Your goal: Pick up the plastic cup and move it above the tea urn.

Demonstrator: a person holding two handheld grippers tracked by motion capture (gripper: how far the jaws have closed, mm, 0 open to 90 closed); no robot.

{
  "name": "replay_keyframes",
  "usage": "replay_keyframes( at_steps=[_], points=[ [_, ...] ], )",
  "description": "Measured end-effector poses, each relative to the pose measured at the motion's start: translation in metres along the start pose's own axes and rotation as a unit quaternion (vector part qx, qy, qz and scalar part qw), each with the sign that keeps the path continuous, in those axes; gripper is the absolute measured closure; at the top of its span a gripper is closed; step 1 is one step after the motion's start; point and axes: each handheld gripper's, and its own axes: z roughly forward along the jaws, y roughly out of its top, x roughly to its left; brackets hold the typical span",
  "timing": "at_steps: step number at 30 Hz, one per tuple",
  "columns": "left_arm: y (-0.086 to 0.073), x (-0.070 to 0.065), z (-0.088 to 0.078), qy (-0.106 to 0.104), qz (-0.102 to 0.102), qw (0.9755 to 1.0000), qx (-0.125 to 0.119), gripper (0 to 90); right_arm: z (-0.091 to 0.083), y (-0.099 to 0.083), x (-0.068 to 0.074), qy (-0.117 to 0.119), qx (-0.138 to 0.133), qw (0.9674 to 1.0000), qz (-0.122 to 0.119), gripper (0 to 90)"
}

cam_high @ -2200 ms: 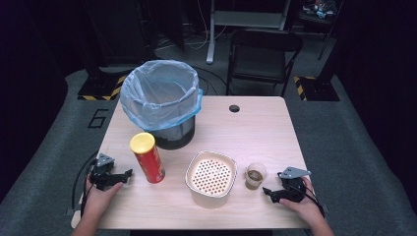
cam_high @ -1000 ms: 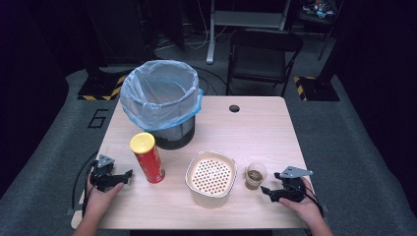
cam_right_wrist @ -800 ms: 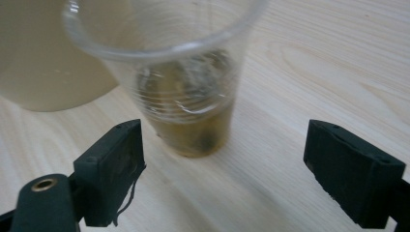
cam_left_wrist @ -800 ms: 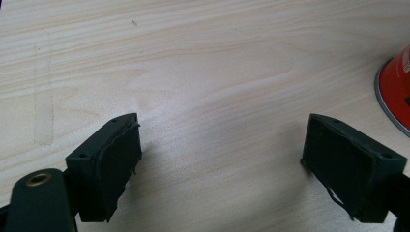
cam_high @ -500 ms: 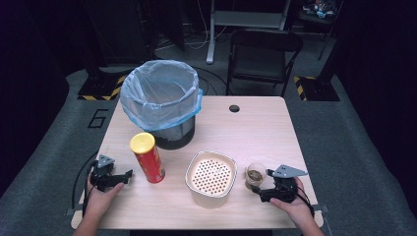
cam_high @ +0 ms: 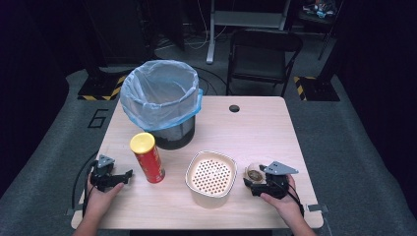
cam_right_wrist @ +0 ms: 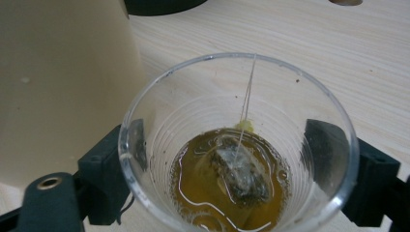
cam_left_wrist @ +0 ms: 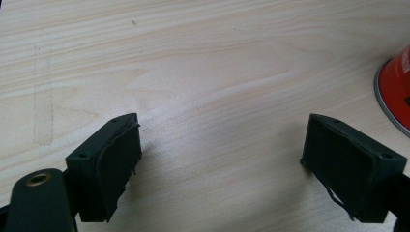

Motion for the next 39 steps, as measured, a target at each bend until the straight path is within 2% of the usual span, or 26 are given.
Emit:
replay_keyframes(
  at_steps=[4, 6, 7, 8, 13, 19, 20, 26, 30, 35, 37, 38, 39],
  points=[
    [0.0, 0.0, 0.0, 0.0, -0.001, 1.0, 0.0, 13.4, 0.003, 0.0, -0.001, 0.002, 0.001, 1.0, -0.004, 17.1],
    [0.0, 0.0, 0.0, 0.0, 0.0, 1.0, 0.0, 13.4, 0.004, 0.001, -0.001, 0.0, -0.001, 1.0, -0.008, 19.8],
    [0.0, 0.0, 0.0, 0.0, 0.001, 1.0, 0.001, 13.4, 0.003, 0.001, 0.0, 0.0, -0.003, 1.0, -0.002, 21.7],
    [0.0, 0.0, 0.0, 0.0, 0.001, 1.0, 0.001, 13.4, 0.003, 0.002, 0.0, -0.004, -0.003, 1.0, -0.005, 26.5],
    [0.0, 0.0, 0.0, -0.001, 0.0, 1.0, 0.001, 13.4, 0.001, 0.001, -0.002, 0.002, -0.006, 0.9999, -0.009, 27.5],
    [0.0, 0.0, 0.0, -0.001, 0.001, 1.0, 0.001, 13.4, -0.002, -0.001, -0.007, 0.004, -0.011, 0.9995, -0.029, 29.8],
    [0.0, 0.0, 0.0, -0.001, 0.001, 1.0, 0.001, 13.4, -0.002, -0.001, -0.01, 0.012, -0.009, 0.9992, -0.037, 30.5],
    [0.0, 0.0, 0.0, -0.001, 0.001, 1.0, 0.001, 13.4, -0.004, 0.0, -0.014, 0.025, -0.002, 0.9984, -0.051, 31.3],
    [0.0, 0.0, 0.0, 0.001, 0.003, 1.0, 0.001, 13.4, -0.004, 0.001, -0.017, 0.032, -0.001, 0.9984, -0.047, 31.5],
    [-0.001, -0.002, 0.0, 0.0, -0.005, 1.0, -0.005, 13.4, -0.005, 0.004, -0.022, 0.042, 0.007, 0.9975, -0.056, 31.8],
    [-0.001, -0.002, 0.001, 0.0, -0.005, 1.0, -0.005, 13.4, -0.007, 0.007, -0.023, 0.051, 0.012, 0.9967, -0.063, 32.0],
    [-0.001, -0.002, 0.0, 0.0, -0.005, 1.0, -0.005, 13.4, -0.007, 0.012, -0.025, 0.061, 0.013, 0.995, -0.078, 32.0],
    [-0.001, -0.002, 0.0, 0.0, -0.005, 1.0, -0.005, 13.4, -0.007, 0.012, -0.025, 0.061, 0.013, 0.995, -0.078, 32.0]
  ],
)
